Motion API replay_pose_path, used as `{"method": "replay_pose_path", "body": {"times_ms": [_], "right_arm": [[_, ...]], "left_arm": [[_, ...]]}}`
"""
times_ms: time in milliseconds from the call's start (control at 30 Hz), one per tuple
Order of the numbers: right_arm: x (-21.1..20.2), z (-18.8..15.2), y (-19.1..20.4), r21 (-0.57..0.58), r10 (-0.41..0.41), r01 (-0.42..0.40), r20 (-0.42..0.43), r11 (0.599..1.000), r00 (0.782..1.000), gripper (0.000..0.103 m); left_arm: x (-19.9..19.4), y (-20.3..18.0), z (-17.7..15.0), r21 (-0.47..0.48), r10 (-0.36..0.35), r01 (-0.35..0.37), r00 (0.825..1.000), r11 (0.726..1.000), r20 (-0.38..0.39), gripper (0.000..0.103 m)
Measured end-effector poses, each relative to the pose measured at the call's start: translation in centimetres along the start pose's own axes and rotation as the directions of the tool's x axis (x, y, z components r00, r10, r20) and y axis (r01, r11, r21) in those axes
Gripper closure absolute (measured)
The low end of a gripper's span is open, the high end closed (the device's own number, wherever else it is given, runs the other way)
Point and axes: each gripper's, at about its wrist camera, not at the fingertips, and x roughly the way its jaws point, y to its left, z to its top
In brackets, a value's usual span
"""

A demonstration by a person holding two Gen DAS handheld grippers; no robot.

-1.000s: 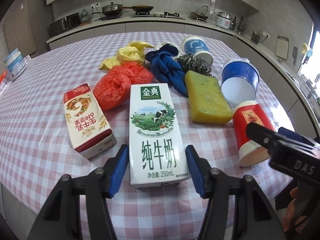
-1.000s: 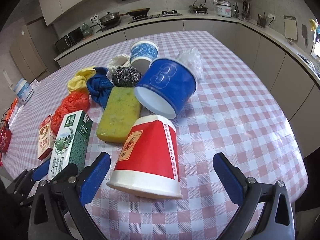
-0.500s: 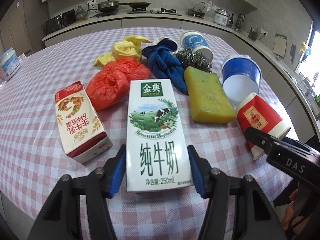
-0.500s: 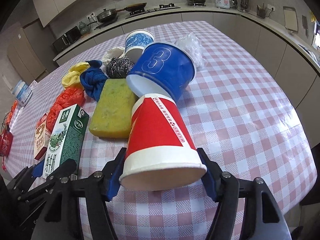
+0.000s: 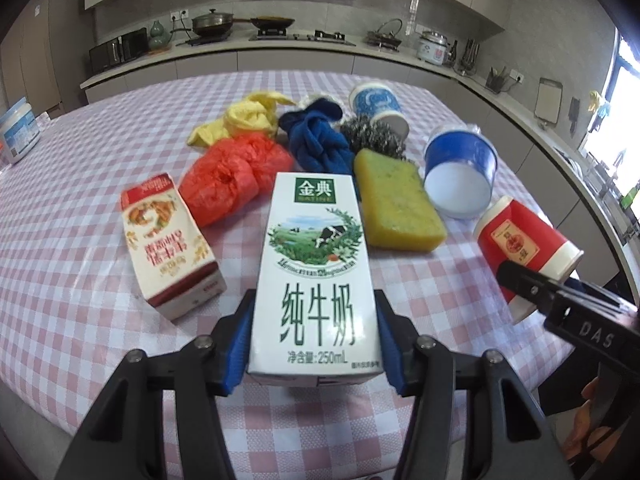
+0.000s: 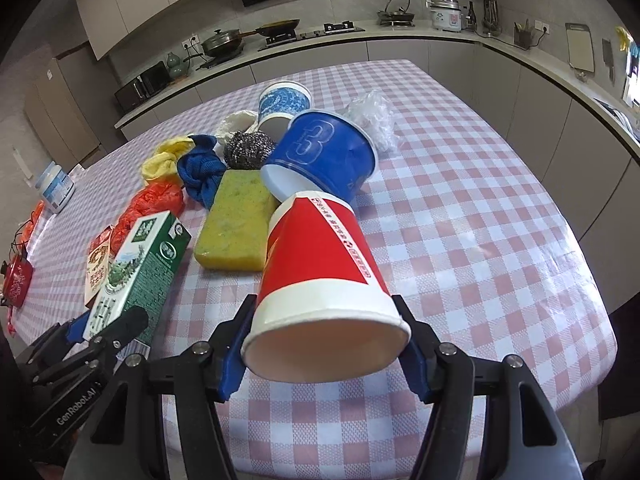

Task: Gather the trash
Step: 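Carry the milk carton and red cup over the black trash bin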

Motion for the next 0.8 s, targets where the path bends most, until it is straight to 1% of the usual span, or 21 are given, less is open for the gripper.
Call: {"method": "replay_pose_path", "body": {"times_ms": [67, 167, 200, 267, 333, 367, 400, 433, 467, 600, 667, 800], "right_arm": [[0.2, -0.2, -0.3, 0.010, 0.000, 0.000, -0.008, 1.000, 1.000, 0.037], [0.7, -0.4, -0.8, 0.025, 0.002, -0.002, -0.029, 1.000, 1.000, 0.037], [0.8, -0.6, -0.8, 0.025, 0.000, 0.000, -0.029, 1.000, 1.000, 0.037], [0.8, -0.8, -1.0, 0.028, -0.003, 0.003, -0.028, 1.000, 1.000, 0.037], [1.0, -0.8, -1.1, 0.033, 0.001, 0.000, -0.033, 0.999, 0.999, 0.035], [1.2, -0.8, -1.1, 0.032, 0.003, -0.001, -0.036, 0.999, 0.999, 0.035], [1.3, -0.7, -1.0, 0.031, 0.001, 0.000, -0.033, 1.000, 0.999, 0.035], [1.4, -0.7, -1.0, 0.030, 0.001, 0.000, -0.032, 1.000, 0.999, 0.035], [1.5, -0.6, -1.0, 0.031, 0.007, -0.006, -0.032, 1.000, 0.999, 0.036], [1.1, -0.3, -0.6, 0.019, 0.019, -0.019, -0.013, 1.000, 1.000, 0.038], [0.6, 0.0, -0.5, 0.013, 0.027, -0.027, 0.002, 1.000, 1.000, 0.038], [-0.9, 0.6, -1.0, 0.016, 0.025, -0.025, 0.032, 1.000, 0.999, 0.038]], "left_arm": [[0.7, -0.4, -0.3, 0.015, 0.014, -0.013, 1.000, 1.000, -0.019, 0.046], [1.1, -0.7, -0.3, 0.005, 0.022, -0.022, 0.999, 1.000, -0.035, 0.044], [1.1, -0.8, -0.3, 0.005, 0.031, -0.030, 0.999, 1.000, -0.037, 0.043], [1.4, -1.0, 0.0, 0.010, 0.048, -0.048, 0.998, 0.999, -0.033, 0.033], [1.6, -1.1, 0.2, 0.016, 0.060, -0.059, 0.998, 0.998, -0.026, 0.032], [1.9, -1.1, 0.4, 0.020, 0.054, -0.053, 0.998, 0.998, -0.027, 0.032], [2.0, -1.1, 0.4, 0.020, 0.044, -0.043, 0.999, 0.999, -0.029, 0.032], [2.1, -1.0, 0.4, 0.019, 0.037, -0.036, 0.999, 0.999, -0.036, 0.041], [2.2, -0.9, 0.5, 0.018, 0.035, -0.035, 0.999, 0.999, -0.040, 0.046], [1.7, -0.8, 0.4, 0.008, 0.013, -0.013, 1.000, 1.000, -0.022, 0.047], [0.9, -0.9, 0.6, 0.000, -0.003, 0.003, 1.000, 1.000, 0.002, 0.048], [-0.5, -2.0, 1.3, 0.008, -0.033, 0.033, 0.999, 0.999, 0.031, 0.048]]}}
